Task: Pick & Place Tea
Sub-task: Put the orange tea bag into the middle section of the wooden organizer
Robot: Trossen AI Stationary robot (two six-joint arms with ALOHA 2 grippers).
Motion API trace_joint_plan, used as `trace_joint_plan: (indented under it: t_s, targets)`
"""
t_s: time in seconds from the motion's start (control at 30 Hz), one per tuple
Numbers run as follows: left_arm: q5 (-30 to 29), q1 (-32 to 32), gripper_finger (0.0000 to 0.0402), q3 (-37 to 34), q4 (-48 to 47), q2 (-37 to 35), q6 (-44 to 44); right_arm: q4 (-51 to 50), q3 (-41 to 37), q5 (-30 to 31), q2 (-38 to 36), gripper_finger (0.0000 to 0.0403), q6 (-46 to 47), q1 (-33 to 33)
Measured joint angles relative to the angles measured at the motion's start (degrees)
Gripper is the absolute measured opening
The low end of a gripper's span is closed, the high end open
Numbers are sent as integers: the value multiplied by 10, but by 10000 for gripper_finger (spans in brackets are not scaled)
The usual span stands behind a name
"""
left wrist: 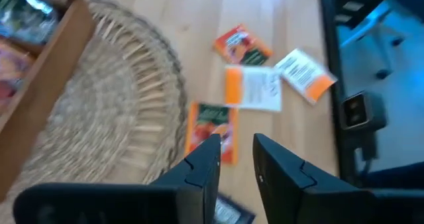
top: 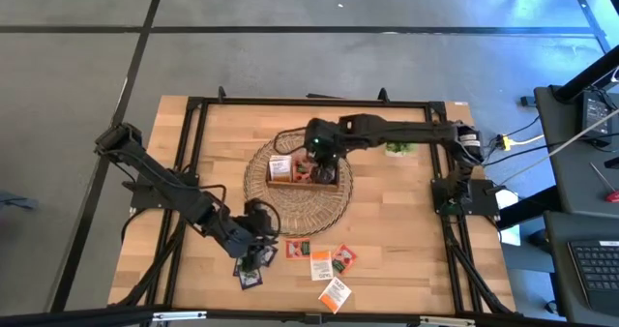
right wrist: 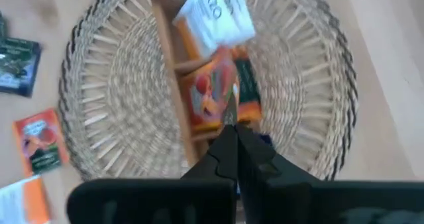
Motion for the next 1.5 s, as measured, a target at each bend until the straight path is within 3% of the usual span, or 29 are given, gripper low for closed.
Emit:
trace_joint_plan:
  t_s: [0.33,0.63,0.93,1.5]
  targets:
    - [-3,8,86,0,-75,0,-23,-30,29,-17,26,0,-46,-11]
    - [-2,40,86,0,-86,0,-19,-99,128,-18,102,0,-87,-11]
    - [4,41,86,0,-85,0,-18,-151,150,-17,159,2,-132,-9]
    - [4,41,86,0,-81,0,-19,-80,151,-18,160,76,-146,-9]
